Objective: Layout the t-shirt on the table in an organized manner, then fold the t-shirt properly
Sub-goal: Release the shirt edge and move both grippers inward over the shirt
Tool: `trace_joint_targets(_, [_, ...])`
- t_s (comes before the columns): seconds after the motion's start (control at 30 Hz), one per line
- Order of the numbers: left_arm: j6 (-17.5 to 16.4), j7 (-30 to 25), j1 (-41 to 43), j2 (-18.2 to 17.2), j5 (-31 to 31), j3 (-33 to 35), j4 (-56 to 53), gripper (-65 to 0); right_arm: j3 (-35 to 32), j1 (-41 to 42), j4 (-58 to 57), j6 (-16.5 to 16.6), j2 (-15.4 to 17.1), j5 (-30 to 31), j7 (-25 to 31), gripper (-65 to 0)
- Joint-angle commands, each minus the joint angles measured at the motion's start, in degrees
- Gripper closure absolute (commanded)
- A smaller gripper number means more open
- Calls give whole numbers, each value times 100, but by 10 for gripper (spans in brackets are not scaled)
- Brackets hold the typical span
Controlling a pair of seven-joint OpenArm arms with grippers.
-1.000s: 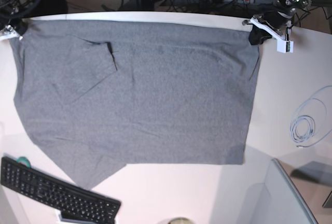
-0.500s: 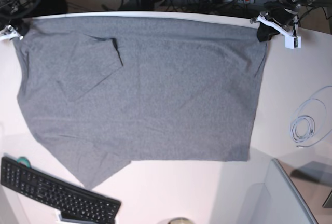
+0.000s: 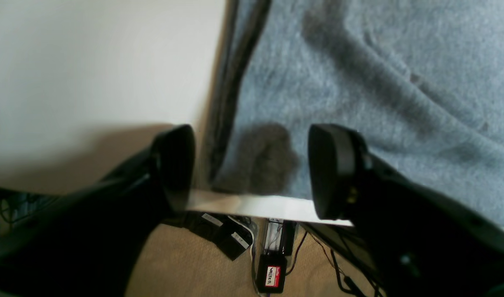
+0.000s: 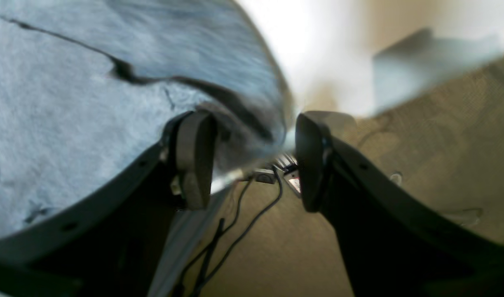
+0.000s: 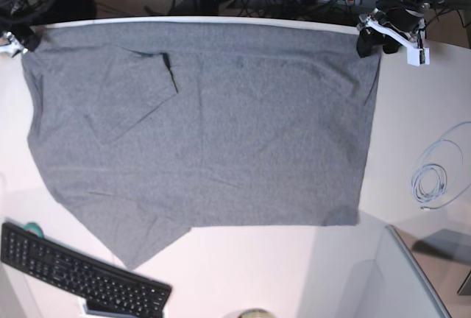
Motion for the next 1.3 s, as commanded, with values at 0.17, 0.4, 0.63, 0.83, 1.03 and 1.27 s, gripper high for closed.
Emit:
trace_joint_targets(0.17, [-12,-113,-6,-65,-113,-336,123,-428,12,-116,1212,229,-93,71,39,-408])
trace_joint_targets(0.4, [-12,-78,-6,-65,-122,-1136,563,-428,-40,-98,1924,308,-207,62,39,-494])
trace_joint_targets(0.63, [-38,-95,-147,-65,-122,-539,1222,-229,-1139,139,1757,308,162,62,760,-402])
trace_joint_targets(0.83, [-3,-121,-762,-65,-52,701,739,0,-2467,385,1185,291,409,18,1578,0])
trace_joint_targets(1.03, [41,-535,-1421,-127,45,921,-694,0,-2792,922,-335,264,804,18,1938,-9])
trace_joint_targets(1.27, [270,-1405,-1553,-83,1039,938,-1538,0,-2774,1150,-1645,256,1288,18,2395,-8])
